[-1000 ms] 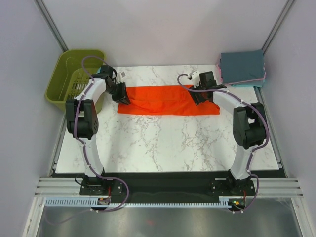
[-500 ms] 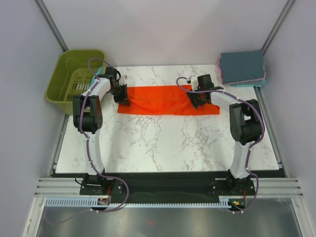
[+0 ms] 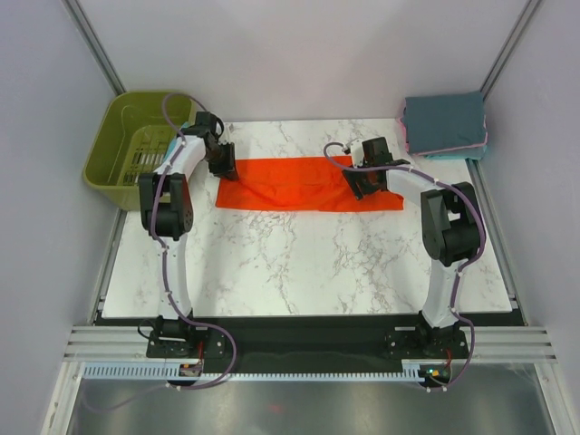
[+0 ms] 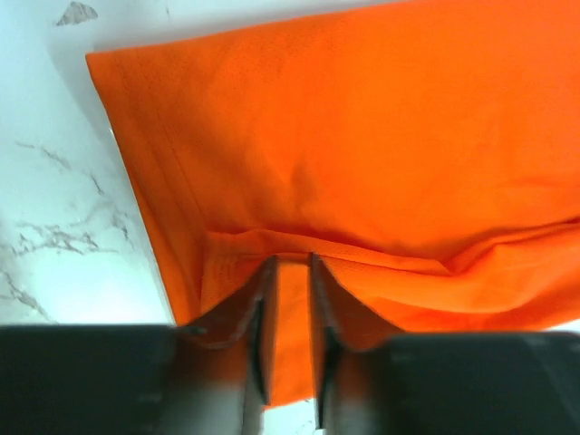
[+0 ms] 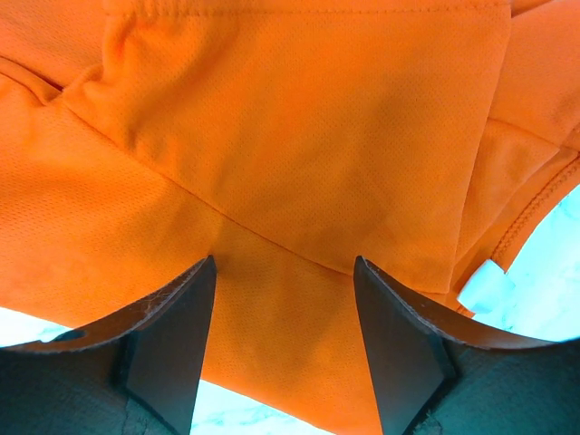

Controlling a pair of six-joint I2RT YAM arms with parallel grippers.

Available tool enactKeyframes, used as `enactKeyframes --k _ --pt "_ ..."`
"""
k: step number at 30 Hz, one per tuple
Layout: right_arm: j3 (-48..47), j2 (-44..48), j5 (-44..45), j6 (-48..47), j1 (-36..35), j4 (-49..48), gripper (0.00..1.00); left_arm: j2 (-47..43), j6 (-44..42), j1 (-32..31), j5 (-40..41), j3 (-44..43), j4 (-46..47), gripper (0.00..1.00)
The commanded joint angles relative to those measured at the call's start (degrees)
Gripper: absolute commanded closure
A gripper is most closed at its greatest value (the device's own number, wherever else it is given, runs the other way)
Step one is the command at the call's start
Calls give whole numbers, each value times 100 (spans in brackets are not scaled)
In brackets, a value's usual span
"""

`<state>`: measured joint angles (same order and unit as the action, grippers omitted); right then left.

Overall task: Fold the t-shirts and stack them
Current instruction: Fold the tshirt

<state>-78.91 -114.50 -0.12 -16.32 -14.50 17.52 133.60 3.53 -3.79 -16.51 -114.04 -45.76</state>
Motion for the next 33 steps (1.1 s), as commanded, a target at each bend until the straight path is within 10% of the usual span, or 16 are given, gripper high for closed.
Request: enactKeyframes --k 1,15,33 --pt "78 146 223 -38 9 -108 29 201 -195 -77 262 -329 93 68" --pt "-124 1150 513 980 167 155 23 -2013 -282 -139 -580 575 50 31" --pt "-739 -308 -1007 2546 756 -29 23 -1101 -529 -166 -590 1482 -12 29"
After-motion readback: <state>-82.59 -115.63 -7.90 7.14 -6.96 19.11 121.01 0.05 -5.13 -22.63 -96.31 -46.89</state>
